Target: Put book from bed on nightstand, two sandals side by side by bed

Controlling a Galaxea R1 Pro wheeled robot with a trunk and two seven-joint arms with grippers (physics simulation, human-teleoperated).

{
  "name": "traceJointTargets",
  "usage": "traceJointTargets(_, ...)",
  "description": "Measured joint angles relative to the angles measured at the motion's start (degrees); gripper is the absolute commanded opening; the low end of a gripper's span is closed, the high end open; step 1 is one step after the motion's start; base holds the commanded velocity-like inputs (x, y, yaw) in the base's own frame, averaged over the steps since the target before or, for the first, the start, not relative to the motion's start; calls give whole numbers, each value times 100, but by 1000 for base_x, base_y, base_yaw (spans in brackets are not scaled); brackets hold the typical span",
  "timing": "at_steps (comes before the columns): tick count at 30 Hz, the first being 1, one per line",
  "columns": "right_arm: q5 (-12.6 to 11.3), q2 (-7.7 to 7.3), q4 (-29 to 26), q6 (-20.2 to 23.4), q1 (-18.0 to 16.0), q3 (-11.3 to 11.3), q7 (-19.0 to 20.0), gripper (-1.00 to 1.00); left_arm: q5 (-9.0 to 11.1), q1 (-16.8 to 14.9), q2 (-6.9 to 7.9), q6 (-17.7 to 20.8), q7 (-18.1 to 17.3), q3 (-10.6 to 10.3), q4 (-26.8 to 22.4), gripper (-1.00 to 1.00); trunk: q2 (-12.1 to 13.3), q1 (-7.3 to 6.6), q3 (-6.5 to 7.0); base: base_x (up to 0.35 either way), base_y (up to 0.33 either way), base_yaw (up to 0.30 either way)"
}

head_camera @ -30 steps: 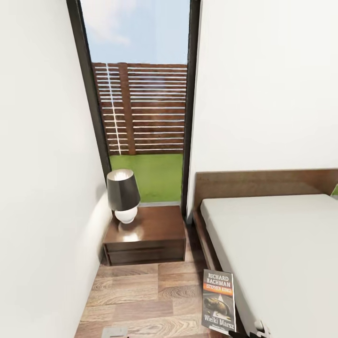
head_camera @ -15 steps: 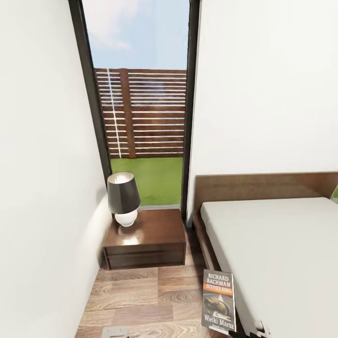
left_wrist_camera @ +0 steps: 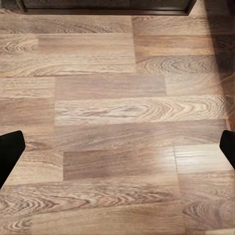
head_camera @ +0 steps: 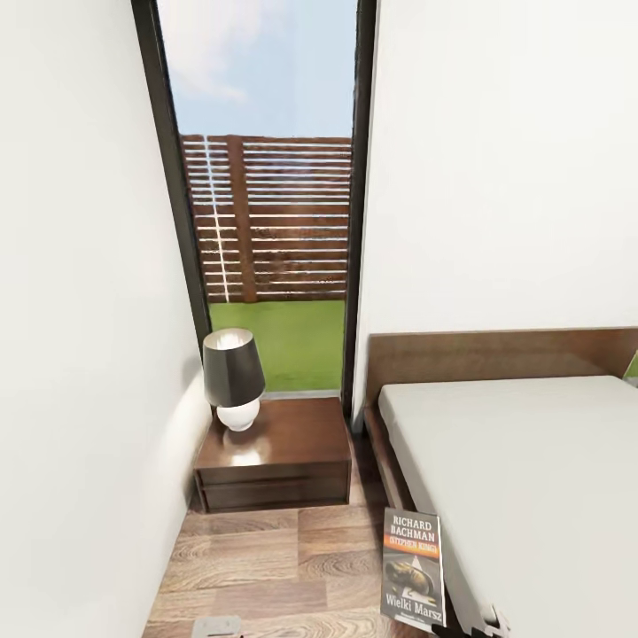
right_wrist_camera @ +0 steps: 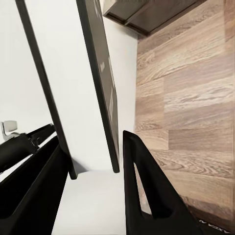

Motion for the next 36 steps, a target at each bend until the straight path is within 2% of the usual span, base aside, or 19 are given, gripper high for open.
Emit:
traceJointTargets(2,0,12,5,-229,0,8,-1,-100,0,0,0,0,1,0,0,100,0,0,0,0,0,0)
traceJointTargets(7,8,25,9,-394,0,22,0,-100,0,0,0,0,3,0,-1,100,0,-1,0,59,0,0)
traceJointTargets(16,9,18,1,-419,0,12,22,-100,8,0,7,9,6,18,-8,100,0,-3,0,282,0,3)
traceJointTargets(26,10,9,2,-410,0,22,24,-100,9,0,0,9,6,10,-9,100,0,-2,0,67,0,180)
traceJointTargets(36,11,0,9,-424,1,15,8,-100,6,0,0,9,6,9,-8,100,-1,-3,0,308,0,7)
